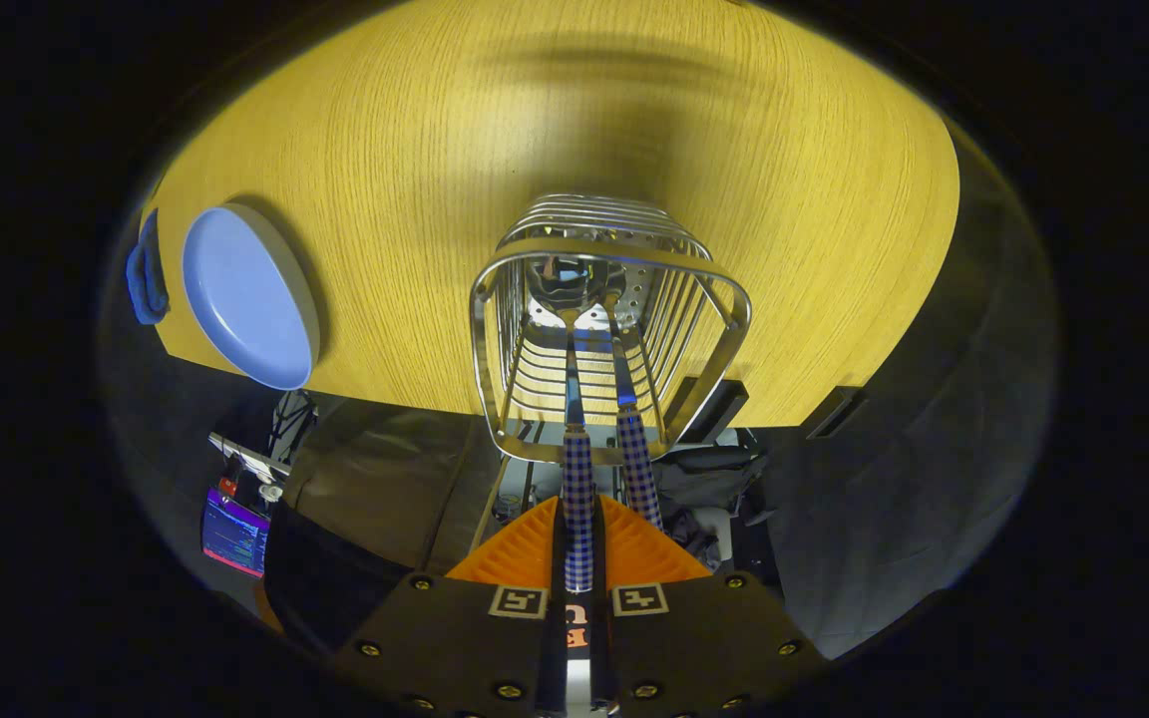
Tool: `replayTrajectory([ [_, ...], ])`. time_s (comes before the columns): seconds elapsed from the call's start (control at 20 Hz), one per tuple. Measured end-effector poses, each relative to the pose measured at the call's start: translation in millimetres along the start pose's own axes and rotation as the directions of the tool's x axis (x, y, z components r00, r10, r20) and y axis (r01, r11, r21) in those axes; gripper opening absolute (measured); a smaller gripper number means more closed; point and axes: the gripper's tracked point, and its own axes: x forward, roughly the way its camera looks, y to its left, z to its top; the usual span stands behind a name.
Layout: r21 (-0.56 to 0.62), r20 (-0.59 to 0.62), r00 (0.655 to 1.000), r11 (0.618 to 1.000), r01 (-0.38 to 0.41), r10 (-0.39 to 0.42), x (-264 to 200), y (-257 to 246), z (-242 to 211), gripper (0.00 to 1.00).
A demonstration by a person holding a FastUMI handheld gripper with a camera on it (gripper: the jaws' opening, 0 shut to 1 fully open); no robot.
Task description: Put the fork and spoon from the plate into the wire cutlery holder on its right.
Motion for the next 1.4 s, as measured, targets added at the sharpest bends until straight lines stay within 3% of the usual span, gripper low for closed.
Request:
replayTrajectory([
  [0.45,-0.031,0.044,0.998,0.999,0.044,-0.042,-3,-6,-3,0.12],
  [0.5,-0.031,0.054,0.998,0.999,0.043,-0.041,-4,-6,-6,0.19],
  [0.55,-0.029,0.067,0.997,0.999,0.033,-0.031,-6,-3,-11,0.19],
  [0.65,-0.027,0.114,0.993,0.999,0.035,-0.032,-13,-3,-16,0.32],
  [0.8,-0.019,0.238,0.969,0.997,0.079,-0.072,-29,-8,-25,0.34],
  [0.85,-0.020,0.302,0.950,0.995,0.095,-0.084,-34,-9,-23,0.44],
  [0.9,-0.015,0.367,0.925,0.993,0.115,-0.101,-44,-9,-25,0.65],
  [1.0,0.003,0.525,0.840,0.988,0.157,-0.135,-61,-6,-24,0.74],
  [1.1,0.054,0.678,0.718,0.985,0.162,-0.155,-81,3,-25,0.93],
  [1.15,0.072,0.744,0.652,0.987,0.141,-0.148,-86,13,-30,0.97],
  [1.4,0.058,0.958,0.279,0.998,0.017,-0.061,-127,66,-49,0.96],
])
